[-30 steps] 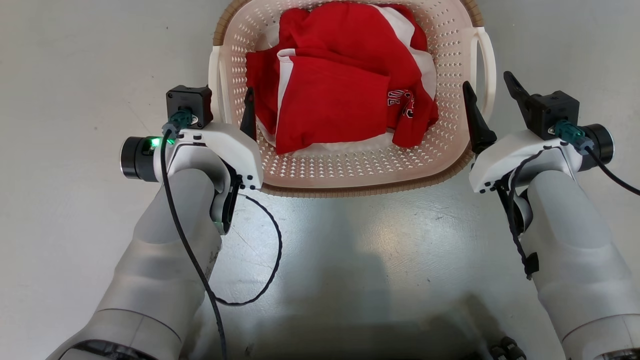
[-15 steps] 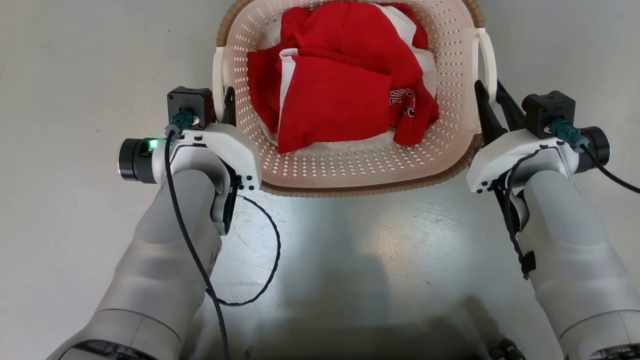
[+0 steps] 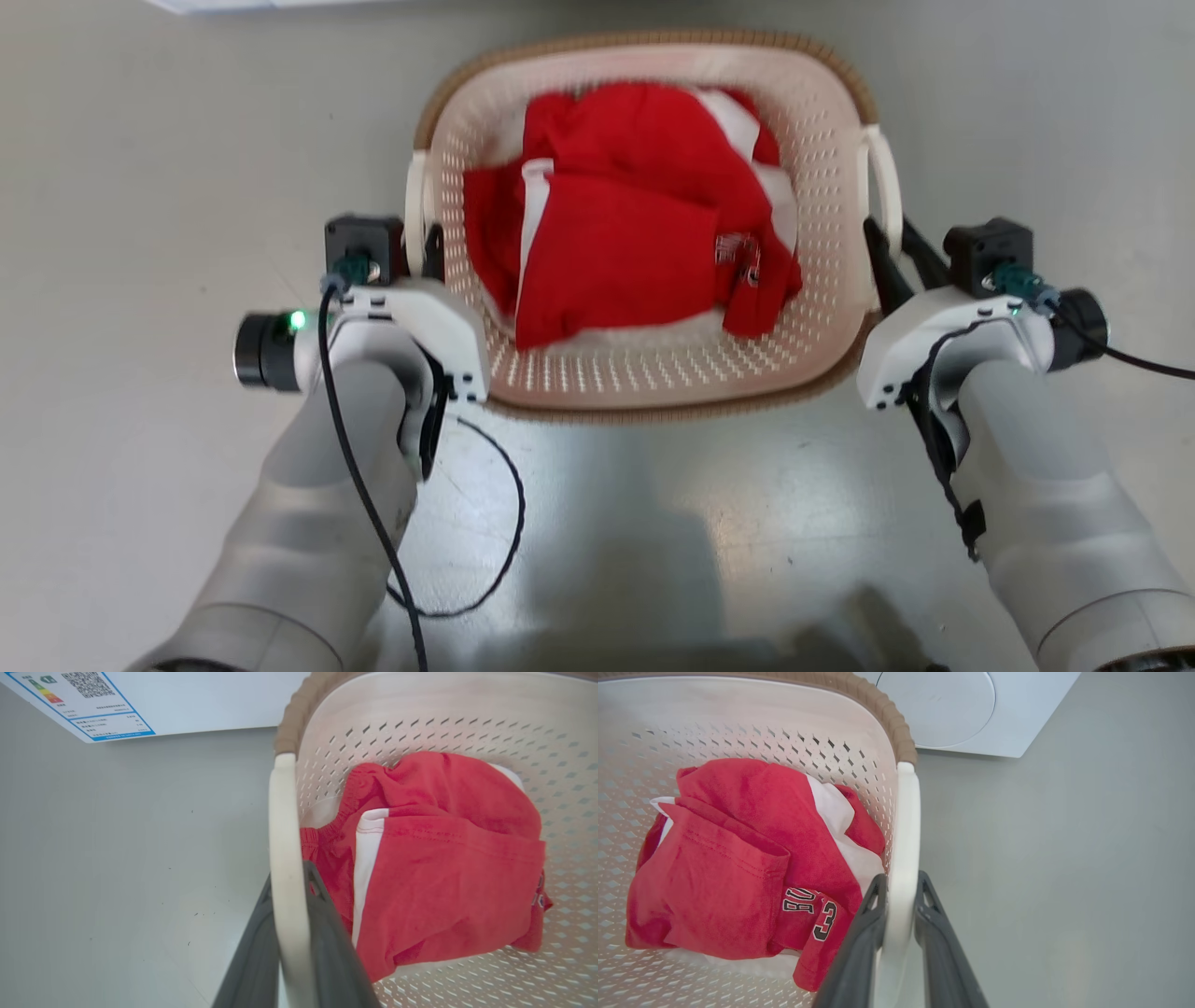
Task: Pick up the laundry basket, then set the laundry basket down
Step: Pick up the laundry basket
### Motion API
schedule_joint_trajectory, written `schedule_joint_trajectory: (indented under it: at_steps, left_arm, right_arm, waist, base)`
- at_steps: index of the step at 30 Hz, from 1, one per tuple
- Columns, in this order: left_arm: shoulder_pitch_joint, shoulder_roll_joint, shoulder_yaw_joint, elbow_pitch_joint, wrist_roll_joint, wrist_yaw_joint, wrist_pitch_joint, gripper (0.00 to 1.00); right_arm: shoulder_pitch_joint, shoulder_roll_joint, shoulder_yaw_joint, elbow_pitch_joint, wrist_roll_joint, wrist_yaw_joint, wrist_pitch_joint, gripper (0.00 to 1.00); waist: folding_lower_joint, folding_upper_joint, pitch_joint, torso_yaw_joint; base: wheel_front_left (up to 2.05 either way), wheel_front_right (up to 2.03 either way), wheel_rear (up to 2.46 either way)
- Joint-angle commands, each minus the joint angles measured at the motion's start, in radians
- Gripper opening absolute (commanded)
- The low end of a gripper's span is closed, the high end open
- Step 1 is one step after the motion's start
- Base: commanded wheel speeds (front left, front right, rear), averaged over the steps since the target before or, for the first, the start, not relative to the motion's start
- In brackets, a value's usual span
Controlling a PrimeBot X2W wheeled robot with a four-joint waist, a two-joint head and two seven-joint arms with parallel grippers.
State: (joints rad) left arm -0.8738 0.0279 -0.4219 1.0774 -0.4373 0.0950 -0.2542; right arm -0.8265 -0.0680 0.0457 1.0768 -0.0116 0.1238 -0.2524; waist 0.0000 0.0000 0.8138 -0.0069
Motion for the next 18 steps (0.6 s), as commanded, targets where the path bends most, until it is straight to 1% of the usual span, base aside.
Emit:
schedule_joint_trajectory:
  at_steps: [1,9,12,15,17,18]
  left_arm:
    - [0.033,0.022,0.012,-0.004,-0.012,-0.009,-0.008,0.00]
    - [0.089,0.022,-0.040,0.090,-0.049,-0.046,-0.008,0.00]
    - [0.111,0.022,-0.058,0.127,-0.066,-0.067,-0.006,0.00]
    - [0.140,0.022,-0.083,0.156,-0.080,-0.089,0.019,0.00]
    - [0.160,0.022,-0.099,0.169,-0.086,-0.096,0.037,0.00]
    - [0.160,0.022,-0.099,0.169,-0.086,-0.096,0.037,0.00]
  right_arm:
    - [0.023,0.014,0.034,0.013,0.002,0.007,-0.009,0.00]
    - [0.023,0.017,0.106,0.149,0.067,0.007,-0.004,0.00]
    - [0.044,0.017,0.144,0.169,0.109,0.007,0.011,0.00]
    - [0.080,0.017,0.202,0.174,0.183,0.007,0.048,0.00]
    - [0.109,0.018,0.253,0.164,0.239,0.007,0.085,0.00]
    - [0.109,0.018,0.253,0.164,0.239,0.007,0.085,0.00]
  waist:
    - [0.0000,0.0000,-0.038,-0.007]
    - [0.0000,0.0000,-0.194,-0.025]
    - [0.0000,0.0000,-0.264,-0.033]
    - [0.0000,0.0000,-0.339,-0.043]
    - [0.0000,0.0000,-0.389,-0.051]
    - [0.0000,0.0000,-0.389,-0.051]
  base:
    - [0.00,0.00,0.00]
    - [0.00,0.00,0.00]
    - [0.00,0.00,0.00]
    - [0.00,0.00,0.00]
    - [0.00,0.00,0.00]
    - [0.00,0.00,0.00]
